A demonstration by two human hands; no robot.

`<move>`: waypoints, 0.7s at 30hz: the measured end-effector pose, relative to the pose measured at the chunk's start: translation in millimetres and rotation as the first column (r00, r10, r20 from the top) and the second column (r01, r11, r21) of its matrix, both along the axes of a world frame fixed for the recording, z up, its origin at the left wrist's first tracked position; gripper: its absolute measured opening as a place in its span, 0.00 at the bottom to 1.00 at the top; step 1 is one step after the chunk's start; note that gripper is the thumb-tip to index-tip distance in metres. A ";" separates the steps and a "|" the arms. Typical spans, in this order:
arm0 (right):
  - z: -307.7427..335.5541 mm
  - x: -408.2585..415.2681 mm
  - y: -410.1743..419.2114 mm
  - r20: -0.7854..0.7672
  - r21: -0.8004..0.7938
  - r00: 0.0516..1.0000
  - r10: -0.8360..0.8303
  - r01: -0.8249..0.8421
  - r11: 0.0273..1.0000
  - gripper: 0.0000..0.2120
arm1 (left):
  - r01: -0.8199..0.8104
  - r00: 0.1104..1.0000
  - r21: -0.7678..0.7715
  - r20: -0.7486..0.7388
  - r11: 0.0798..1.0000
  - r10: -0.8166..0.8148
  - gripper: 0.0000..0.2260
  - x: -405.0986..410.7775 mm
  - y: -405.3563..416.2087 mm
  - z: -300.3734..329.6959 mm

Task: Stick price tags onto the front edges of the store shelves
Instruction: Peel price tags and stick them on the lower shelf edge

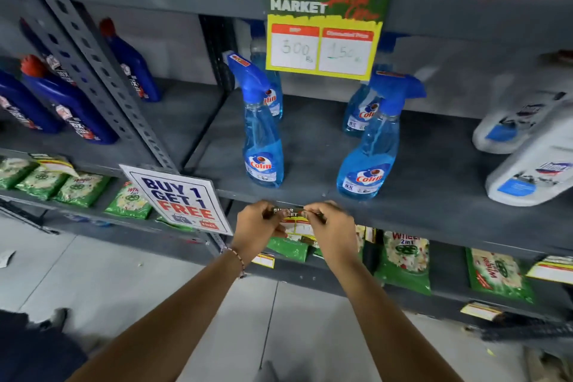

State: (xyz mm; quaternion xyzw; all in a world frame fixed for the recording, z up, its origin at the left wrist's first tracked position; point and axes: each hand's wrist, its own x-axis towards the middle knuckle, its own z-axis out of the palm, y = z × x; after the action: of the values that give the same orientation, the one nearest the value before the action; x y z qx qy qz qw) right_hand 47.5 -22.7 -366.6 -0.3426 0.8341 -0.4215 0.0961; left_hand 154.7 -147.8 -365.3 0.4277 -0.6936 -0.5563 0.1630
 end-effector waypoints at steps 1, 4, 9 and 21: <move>-2.8 0.2 -3.1 -0.018 -0.007 1.000 -0.009 0.008 1.000 0.04 | -0.004 1.000 0.002 -0.006 1.000 0.004 0.05 -1.0 -1.9 -0.1; -7.6 -0.6 -7.3 -0.064 -0.004 0.997 -0.040 0.040 0.999 0.04 | -0.021 1.000 0.014 -0.005 1.000 0.021 0.05 -5.4 -5.4 -3.3; -8.5 -0.3 -11.2 -0.127 0.065 0.992 -0.025 0.034 0.997 0.04 | -0.063 0.998 -0.005 0.017 0.998 0.063 0.14 -10.9 -7.3 -8.0; 14.2 4.0 19.9 -0.315 0.163 0.941 -0.121 0.179 0.970 0.11 | 0.099 0.965 -0.428 0.262 0.899 0.019 0.13 10.2 11.4 8.0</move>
State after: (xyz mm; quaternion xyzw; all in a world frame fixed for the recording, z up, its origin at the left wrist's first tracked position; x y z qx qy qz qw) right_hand 51.5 -2.7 -352.4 -0.3274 0.8990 -0.2888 -0.0331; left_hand 164.9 -136.4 -357.4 0.4348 -0.8246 -0.3288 0.1508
